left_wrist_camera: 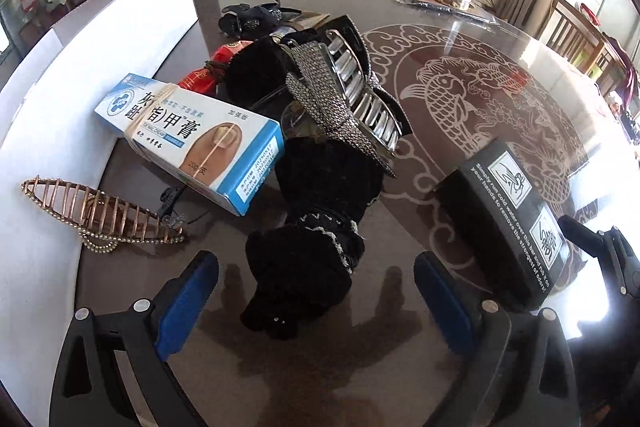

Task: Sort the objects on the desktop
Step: 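Lower the left tool onto the black knit glove and close it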

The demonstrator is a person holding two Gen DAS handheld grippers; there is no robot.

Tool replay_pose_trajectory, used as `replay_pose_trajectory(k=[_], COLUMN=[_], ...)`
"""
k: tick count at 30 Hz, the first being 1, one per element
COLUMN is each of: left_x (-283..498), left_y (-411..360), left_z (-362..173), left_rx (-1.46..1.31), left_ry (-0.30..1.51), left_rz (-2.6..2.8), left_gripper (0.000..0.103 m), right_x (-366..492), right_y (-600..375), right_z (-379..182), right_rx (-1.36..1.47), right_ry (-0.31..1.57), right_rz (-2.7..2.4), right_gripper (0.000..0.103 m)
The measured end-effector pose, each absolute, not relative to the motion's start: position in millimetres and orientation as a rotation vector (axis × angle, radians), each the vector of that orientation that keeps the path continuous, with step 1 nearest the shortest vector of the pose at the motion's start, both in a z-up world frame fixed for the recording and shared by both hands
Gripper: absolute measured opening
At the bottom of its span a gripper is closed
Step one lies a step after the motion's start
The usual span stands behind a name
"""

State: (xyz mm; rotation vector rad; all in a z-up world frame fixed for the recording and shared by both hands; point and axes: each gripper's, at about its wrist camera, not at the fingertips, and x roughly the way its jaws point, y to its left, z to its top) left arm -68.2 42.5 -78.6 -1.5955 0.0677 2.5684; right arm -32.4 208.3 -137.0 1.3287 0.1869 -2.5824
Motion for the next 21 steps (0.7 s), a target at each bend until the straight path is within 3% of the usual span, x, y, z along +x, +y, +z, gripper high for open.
replay_pose_trajectory(k=[8,15,18,19,20,21], left_x=[-87,-83,-78,-76,-73,-70], left_y=[47,74,73,72,72,71], left_z=[-85,-97,-91,-89,-88,-88], left_rx=[-1.587,-1.544,-1.499,-1.492,-1.488,-1.492], left_ry=[-0.013,0.189,0.19,0.192,0.196,0.202], left_rz=[2.561,2.521,2.525,2.522,2.514,2.501], left_gripper=[0.1,0.097,0.063,0.045,0.037,0.037], right_x=[-30,-30,-30,-30,-30,-30], right_y=[210,210,210,210,210,210], right_z=[-137,-137,-137,-137,-137,-137], right_rx=[1.332,1.332,1.332,1.331,1.331,1.331], right_ry=[0.183,0.183,0.183,0.183,0.183,0.183], right_rz=[-2.591,-2.591,-2.591,-2.591,-2.591,-2.591], right_gripper=[0.103,0.103,0.103,0.103,0.103,0.103])
